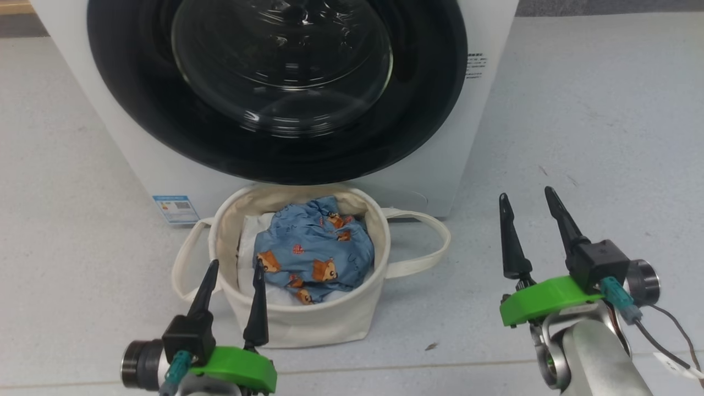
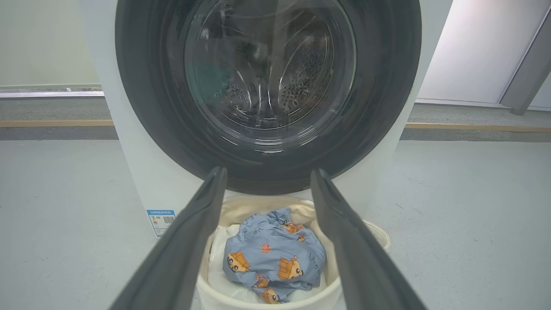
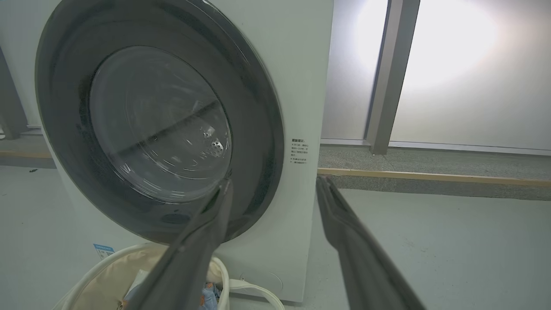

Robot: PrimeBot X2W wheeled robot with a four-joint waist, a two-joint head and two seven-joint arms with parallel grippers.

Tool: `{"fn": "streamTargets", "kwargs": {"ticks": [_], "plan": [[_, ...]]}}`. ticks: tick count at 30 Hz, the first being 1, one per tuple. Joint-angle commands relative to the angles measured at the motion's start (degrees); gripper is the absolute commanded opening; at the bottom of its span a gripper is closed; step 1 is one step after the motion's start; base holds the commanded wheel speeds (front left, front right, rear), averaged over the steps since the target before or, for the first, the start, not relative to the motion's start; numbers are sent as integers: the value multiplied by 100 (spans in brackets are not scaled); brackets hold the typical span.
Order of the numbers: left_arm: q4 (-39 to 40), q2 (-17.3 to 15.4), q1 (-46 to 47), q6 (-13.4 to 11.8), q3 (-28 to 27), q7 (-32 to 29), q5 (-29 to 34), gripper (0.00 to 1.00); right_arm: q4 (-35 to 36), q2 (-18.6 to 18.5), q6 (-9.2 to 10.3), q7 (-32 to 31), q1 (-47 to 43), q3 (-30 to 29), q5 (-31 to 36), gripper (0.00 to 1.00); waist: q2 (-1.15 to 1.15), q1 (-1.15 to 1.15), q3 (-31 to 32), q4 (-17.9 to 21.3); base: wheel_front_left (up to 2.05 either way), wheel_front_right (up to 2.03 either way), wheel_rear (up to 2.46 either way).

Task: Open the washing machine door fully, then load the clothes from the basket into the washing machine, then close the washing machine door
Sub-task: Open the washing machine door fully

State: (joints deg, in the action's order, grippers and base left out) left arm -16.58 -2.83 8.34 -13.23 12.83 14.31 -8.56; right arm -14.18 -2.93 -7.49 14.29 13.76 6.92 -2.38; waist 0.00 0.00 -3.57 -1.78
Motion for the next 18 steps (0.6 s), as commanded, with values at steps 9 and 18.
{"fn": "streamTargets", "kwargs": {"ticks": [9, 18], "plan": [[113, -5, 259, -160, -181, 69, 5, 100, 147, 5, 0, 71, 204, 192, -53, 100, 0, 0, -7, -20, 164, 77, -241], [185, -5, 316, -191, -249, 69, -105, 100, 149, 5, 0, 71, 208, 179, -50, 100, 0, 0, -35, -61, 72, 123, -195]]}}
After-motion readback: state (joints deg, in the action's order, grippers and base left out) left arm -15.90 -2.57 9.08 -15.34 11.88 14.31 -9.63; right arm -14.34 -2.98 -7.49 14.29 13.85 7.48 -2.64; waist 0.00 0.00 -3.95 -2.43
